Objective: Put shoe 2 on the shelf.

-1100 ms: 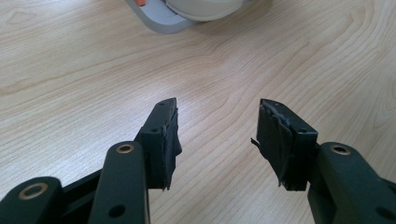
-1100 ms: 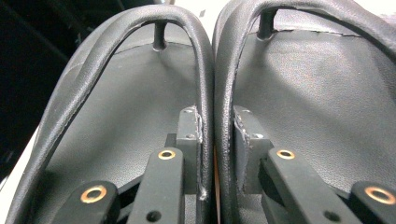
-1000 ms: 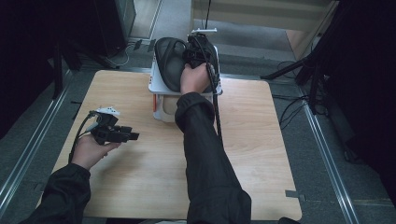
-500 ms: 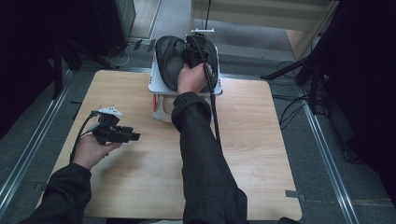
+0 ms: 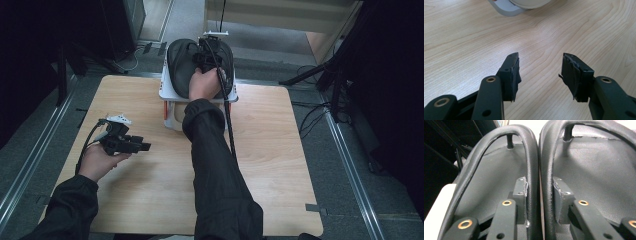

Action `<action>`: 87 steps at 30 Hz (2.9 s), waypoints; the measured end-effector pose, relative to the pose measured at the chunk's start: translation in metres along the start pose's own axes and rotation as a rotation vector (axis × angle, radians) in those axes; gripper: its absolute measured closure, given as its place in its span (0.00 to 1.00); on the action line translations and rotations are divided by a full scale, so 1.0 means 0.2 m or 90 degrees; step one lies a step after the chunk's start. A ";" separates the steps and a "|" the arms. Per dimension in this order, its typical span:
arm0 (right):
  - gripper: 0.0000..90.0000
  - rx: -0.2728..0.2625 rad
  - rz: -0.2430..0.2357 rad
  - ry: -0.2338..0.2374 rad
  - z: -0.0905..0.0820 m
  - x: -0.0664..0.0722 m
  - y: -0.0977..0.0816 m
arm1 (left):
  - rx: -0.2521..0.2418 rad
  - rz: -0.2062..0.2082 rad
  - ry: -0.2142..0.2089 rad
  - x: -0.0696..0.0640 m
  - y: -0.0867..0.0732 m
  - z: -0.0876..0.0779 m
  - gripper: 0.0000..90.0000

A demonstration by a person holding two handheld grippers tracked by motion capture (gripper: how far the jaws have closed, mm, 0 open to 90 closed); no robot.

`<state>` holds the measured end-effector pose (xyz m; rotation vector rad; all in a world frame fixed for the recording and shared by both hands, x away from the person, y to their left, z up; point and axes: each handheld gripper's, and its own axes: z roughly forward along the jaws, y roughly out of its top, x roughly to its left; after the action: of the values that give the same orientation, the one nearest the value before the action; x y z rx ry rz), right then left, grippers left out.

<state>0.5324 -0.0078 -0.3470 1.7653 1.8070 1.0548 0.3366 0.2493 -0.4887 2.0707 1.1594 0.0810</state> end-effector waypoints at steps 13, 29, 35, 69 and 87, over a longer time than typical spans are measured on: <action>0.66 0.004 0.015 0.033 -0.02 -0.02 0.00 | 0.003 0.003 0.003 0.00 0.00 0.00 0.55; 0.63 0.001 -0.037 0.082 -0.16 -0.07 -0.05 | 0.004 0.008 0.010 -0.02 0.01 0.02 0.55; 0.64 0.016 -0.061 0.106 -0.24 -0.09 -0.09 | 0.006 0.010 0.012 -0.02 0.02 0.03 0.55; 0.66 0.030 -0.198 0.247 -0.58 -0.19 -0.63 | 0.004 0.006 0.016 -0.02 0.01 0.02 0.54; 0.63 0.062 -0.203 0.324 -0.54 -0.38 -0.97 | 0.005 0.015 0.021 -0.02 0.01 0.03 0.54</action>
<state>0.3331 -0.0907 -0.4397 1.2607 2.3769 1.3823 0.3388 0.2426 -0.4902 2.0973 1.1574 0.1215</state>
